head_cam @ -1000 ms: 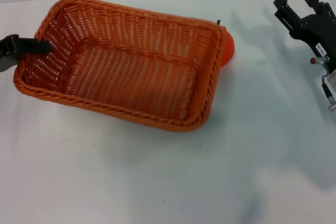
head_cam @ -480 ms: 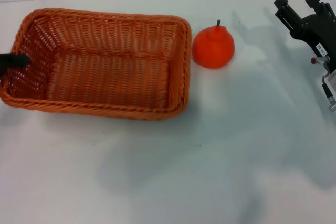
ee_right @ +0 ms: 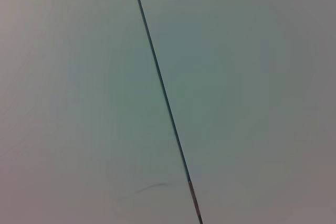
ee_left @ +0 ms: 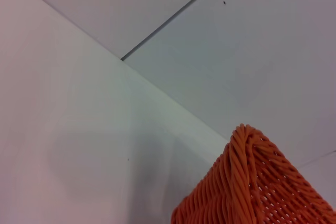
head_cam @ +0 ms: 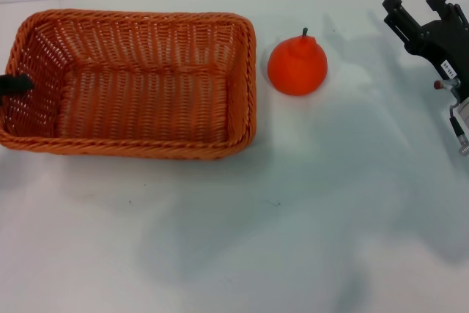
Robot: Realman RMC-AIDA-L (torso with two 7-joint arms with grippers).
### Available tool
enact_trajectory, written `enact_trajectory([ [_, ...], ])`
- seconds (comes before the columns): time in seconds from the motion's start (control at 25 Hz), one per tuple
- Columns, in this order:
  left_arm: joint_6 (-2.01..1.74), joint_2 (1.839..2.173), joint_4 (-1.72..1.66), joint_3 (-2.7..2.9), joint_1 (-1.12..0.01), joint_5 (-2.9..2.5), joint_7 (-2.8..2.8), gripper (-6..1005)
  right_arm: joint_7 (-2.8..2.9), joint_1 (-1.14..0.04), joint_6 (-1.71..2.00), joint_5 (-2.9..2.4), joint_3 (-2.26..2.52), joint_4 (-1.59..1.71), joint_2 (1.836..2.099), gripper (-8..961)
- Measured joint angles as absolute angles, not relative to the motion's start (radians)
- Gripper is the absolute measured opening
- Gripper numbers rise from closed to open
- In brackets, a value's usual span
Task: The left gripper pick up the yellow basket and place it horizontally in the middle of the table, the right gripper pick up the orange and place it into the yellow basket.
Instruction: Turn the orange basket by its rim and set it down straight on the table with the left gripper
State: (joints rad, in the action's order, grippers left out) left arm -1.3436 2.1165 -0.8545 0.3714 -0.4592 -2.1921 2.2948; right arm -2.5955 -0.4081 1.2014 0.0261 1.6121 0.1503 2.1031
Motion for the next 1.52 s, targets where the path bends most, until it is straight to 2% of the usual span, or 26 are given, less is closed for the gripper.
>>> enact_trajectory([
  [0.6, -1.303, 2.139, -0.876, 0.371, -0.439, -2.175, 2.298, 169, -2.596, -0.408, 1.201, 0.026, 1.612, 0.15, 2.103, 916],
  [1.52, -1.297, 2.146, -0.886, 0.374, -0.434, -2.151, 2.28, 168, -2.597, -0.41, 1.201, 0.026, 1.612, 0.152, 2.103, 917],
])
